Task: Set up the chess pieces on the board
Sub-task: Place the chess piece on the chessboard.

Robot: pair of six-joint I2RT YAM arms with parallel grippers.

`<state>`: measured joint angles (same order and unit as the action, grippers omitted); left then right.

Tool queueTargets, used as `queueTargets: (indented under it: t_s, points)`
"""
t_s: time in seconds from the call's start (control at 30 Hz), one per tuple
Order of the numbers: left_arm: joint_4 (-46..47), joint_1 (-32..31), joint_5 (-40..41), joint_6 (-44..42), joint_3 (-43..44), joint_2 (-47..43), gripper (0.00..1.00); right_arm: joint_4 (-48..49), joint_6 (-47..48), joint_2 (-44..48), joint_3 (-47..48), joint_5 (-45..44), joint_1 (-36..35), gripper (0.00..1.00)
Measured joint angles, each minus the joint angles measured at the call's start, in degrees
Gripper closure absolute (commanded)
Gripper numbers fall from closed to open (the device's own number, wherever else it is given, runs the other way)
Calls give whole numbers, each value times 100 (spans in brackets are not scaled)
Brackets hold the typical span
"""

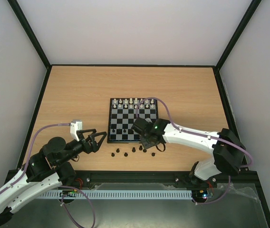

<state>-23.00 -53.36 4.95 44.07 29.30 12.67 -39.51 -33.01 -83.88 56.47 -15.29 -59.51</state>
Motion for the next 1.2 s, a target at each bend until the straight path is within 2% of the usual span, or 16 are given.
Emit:
queueTargets:
  t_s: [0.57,1.2]
  points:
    - [4,0,-7,-15,0,0,0,103,466,-428,221,431,1215,91]
    - [37,0,-26,-17,-2,0,1,236,839,-850,286,640,1578,91]
